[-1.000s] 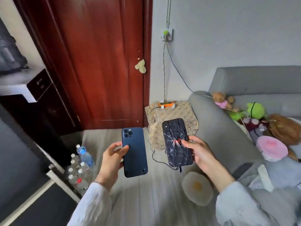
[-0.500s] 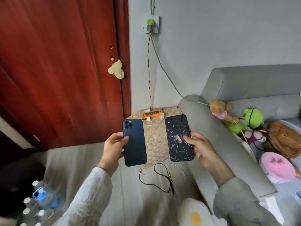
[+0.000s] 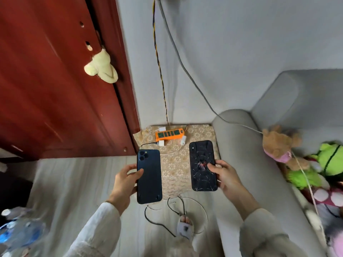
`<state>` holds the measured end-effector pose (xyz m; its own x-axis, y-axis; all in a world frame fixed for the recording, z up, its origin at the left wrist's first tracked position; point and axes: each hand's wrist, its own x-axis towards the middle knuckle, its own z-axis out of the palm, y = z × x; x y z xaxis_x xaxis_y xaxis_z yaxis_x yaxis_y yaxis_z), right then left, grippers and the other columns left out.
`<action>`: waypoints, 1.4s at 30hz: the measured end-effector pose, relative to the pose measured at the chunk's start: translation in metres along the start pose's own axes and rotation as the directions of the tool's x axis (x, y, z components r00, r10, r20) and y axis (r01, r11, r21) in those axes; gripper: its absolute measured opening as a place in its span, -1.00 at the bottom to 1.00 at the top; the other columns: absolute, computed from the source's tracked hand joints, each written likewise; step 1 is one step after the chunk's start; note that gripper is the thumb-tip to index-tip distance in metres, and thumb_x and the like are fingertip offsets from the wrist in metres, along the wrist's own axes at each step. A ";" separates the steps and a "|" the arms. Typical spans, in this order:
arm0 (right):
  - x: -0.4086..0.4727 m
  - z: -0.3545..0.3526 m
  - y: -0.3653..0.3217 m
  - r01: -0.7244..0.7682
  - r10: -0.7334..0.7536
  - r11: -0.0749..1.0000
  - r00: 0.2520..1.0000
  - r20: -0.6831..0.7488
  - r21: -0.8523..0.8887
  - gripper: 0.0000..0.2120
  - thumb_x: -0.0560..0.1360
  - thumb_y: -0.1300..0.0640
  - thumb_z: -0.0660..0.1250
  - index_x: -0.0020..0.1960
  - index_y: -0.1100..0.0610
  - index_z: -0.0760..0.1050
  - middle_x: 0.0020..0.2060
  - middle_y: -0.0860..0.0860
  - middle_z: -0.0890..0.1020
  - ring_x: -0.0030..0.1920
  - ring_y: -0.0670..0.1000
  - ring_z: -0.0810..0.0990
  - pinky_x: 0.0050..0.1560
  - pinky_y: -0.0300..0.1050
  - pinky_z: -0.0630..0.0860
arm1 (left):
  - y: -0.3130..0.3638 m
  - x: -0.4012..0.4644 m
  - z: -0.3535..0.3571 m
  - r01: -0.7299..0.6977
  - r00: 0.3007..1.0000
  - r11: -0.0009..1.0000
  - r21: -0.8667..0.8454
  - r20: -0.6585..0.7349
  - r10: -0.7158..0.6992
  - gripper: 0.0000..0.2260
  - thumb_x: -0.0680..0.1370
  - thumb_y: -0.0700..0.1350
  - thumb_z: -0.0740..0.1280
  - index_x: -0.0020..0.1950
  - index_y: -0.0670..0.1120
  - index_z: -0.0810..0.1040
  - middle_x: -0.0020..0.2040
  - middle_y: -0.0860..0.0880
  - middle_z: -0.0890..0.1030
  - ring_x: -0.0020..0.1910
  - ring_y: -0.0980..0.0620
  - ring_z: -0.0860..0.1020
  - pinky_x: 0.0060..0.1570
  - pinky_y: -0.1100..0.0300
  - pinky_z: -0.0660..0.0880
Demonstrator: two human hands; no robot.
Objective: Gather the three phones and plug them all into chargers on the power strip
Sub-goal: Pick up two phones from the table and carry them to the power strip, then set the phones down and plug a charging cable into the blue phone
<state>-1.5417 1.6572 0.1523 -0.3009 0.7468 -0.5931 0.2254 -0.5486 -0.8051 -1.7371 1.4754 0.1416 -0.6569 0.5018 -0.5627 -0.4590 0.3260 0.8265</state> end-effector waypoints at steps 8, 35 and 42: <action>0.194 -0.020 0.018 -0.129 0.130 0.989 0.991 0.009 -0.068 -0.80 0.47 0.29 0.31 0.09 0.19 0.46 -0.02 0.11 0.59 -0.09 0.08 0.57 0.09 0.13 0.48 | -0.052 0.146 0.108 0.163 0.983 0.986 0.038 -0.089 -0.159 -0.89 0.51 -0.26 0.27 0.00 -0.09 0.47 -0.20 -0.08 0.61 -0.24 -0.05 0.57 -0.30 0.11 0.54; 0.404 -0.020 0.111 -0.076 -0.058 0.601 0.989 -0.138 -0.796 -0.65 0.52 0.16 0.22 0.30 0.15 0.40 0.18 0.15 0.54 0.16 0.18 0.49 0.16 0.07 0.49 | -0.168 0.322 0.235 0.134 0.977 0.730 0.670 0.033 -0.210 -0.70 0.52 -0.23 0.18 0.26 -0.15 0.42 0.11 -0.20 0.56 0.06 -0.17 0.53 0.06 -0.02 0.52; 0.387 0.018 0.105 0.067 -0.194 0.398 0.981 -0.012 -0.915 -0.57 0.54 0.09 0.17 0.37 0.18 0.27 0.34 0.14 0.36 0.33 0.15 0.31 0.31 0.10 0.33 | -0.146 0.318 0.197 -0.035 0.993 0.706 0.707 0.101 -0.052 -0.73 0.56 -0.21 0.17 0.25 -0.14 0.45 0.13 -0.12 0.61 0.05 -0.07 0.57 -0.02 0.22 0.43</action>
<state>-1.6511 1.8811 -0.1619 -0.3277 0.8434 -0.4258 0.9173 0.1762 -0.3570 -1.7616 1.7453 -0.1551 -0.5682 0.5625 -0.6006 0.1221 0.7794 0.6145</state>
